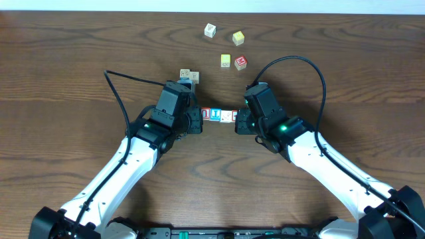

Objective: Lift 4 blocks

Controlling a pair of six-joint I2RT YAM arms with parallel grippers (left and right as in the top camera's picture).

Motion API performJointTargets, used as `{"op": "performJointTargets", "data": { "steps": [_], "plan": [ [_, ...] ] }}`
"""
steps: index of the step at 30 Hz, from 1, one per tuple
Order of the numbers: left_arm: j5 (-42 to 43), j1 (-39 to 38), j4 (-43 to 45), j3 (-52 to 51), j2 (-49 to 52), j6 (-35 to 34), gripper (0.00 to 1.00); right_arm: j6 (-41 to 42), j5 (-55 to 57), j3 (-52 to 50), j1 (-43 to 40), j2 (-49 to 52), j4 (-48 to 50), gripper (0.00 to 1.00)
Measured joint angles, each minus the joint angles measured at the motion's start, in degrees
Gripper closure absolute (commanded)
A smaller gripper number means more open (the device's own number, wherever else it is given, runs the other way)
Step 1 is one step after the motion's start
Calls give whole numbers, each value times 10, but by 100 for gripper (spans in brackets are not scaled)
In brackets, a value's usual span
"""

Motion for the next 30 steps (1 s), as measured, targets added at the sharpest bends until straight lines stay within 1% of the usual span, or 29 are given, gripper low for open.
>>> {"op": "performJointTargets", "data": {
  "steps": [30],
  "plan": [
    [-2,0,0,0,0,0,93,-7,0,14,0,-12,-15,99]
  ]
}}
